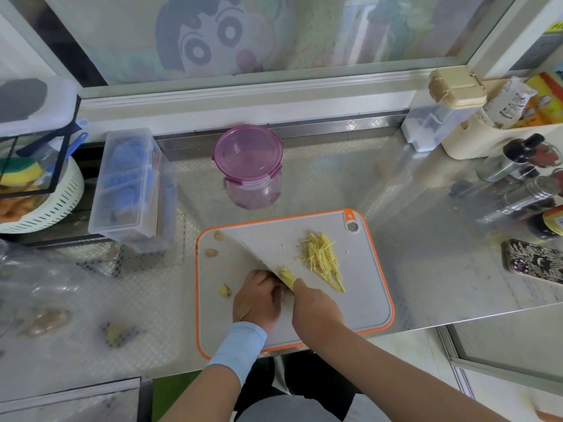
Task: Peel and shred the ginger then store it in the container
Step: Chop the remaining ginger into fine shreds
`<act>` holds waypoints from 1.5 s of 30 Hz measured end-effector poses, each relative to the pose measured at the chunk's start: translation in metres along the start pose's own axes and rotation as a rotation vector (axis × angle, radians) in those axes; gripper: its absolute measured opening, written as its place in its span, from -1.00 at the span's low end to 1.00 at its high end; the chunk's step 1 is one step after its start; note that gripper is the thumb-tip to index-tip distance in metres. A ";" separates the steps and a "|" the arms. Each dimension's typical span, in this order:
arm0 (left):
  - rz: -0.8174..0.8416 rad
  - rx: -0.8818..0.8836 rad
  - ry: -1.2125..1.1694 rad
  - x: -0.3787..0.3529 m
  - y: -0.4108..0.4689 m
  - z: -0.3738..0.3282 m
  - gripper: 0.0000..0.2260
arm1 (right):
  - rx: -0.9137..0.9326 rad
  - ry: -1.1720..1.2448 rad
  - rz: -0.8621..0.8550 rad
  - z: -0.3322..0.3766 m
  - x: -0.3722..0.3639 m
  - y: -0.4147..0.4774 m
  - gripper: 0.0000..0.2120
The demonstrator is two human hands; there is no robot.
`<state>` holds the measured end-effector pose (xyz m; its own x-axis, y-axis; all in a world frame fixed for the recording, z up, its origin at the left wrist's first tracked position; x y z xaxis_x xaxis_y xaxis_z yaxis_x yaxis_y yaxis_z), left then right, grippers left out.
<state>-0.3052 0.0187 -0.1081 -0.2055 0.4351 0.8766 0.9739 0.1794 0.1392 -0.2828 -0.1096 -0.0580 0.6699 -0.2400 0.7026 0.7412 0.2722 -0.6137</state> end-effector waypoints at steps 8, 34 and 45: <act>-0.002 -0.010 0.016 0.001 0.001 -0.001 -0.90 | 0.013 0.019 -0.013 0.001 0.005 -0.001 -0.79; 0.075 0.022 0.107 -0.001 0.002 -0.002 -0.90 | -0.011 -0.029 -0.029 -0.006 0.000 -0.003 -0.80; 0.080 0.007 0.096 0.000 0.004 -0.003 -0.87 | 0.029 0.030 -0.042 0.013 0.007 0.015 -0.85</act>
<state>-0.3013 0.0168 -0.1067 -0.1170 0.3616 0.9250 0.9859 0.1544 0.0644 -0.2676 -0.0952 -0.0584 0.6392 -0.2792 0.7166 0.7677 0.2875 -0.5727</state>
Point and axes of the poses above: each hand's wrist, its own y-axis towards the middle knuckle, its own x-axis out of the back of the hand, z = x × y, the point moved 3 cm from there along y, towards the middle knuckle, and after that the axes turned 4 degrees about y, right-handed, at the moved point
